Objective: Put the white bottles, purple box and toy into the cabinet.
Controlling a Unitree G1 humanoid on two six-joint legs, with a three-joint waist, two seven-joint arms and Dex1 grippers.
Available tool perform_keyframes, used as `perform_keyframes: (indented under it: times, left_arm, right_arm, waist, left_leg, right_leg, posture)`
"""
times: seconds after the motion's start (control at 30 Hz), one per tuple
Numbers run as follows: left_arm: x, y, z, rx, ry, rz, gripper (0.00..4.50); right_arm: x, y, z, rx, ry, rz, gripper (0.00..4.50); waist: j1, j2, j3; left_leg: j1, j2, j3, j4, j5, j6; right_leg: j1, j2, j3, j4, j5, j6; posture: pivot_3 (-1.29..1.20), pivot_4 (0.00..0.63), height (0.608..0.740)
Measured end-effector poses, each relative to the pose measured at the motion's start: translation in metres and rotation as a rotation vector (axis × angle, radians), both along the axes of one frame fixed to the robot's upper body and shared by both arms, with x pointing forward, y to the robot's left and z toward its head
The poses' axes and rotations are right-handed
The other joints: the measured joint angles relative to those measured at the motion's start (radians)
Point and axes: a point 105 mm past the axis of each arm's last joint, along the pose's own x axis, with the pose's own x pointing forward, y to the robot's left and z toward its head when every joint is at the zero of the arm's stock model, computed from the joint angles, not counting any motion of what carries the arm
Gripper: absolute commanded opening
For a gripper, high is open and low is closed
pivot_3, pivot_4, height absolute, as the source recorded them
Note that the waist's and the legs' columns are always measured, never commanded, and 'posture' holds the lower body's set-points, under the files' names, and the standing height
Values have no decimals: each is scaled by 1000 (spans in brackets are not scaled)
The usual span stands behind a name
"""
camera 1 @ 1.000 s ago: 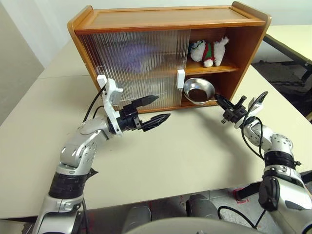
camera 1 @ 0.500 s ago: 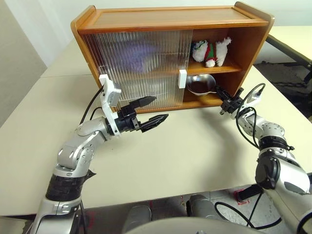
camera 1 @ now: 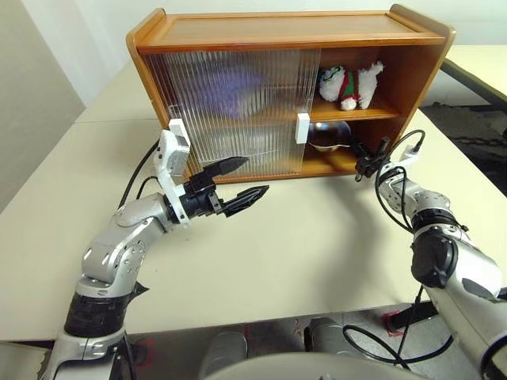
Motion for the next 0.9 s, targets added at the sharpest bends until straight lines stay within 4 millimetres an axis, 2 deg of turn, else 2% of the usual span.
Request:
perform_keyframes:
  times: [0.57, 0.7, 0.9]
  left_arm:
    - [-3, 3, 3, 6, -9, 15, 4500]
    - [-3, 3, 3, 9, -9, 14, 4500]
    - [-3, 2, 4, 9, -10, 12, 4500]
  right_arm:
    - [-5, -19, -22, -36, 56, -101, 39]
    - [-5, -22, -25, -72, 63, -116, 1102]
    - [-6, -24, -28, -88, 73, -126, 3366]
  waist:
    - [18, 0, 0]
    - [18, 0, 0]
    - [18, 0, 0]
  left_leg:
    - [1, 0, 0, 0, 1, -2]
    - [2, 0, 0, 0, 1, -2]
    - [2, 0, 0, 1, 1, -2]
  right_leg:
    - [1, 0, 0, 2, 0, -2]
    - [1, 0, 0, 3, 0, -2]
    - [1, 0, 0, 4, 0, -2]
  posture:
    - [-8, 0, 740]
    - [-13, 0, 740]
    - [-24, 0, 740]
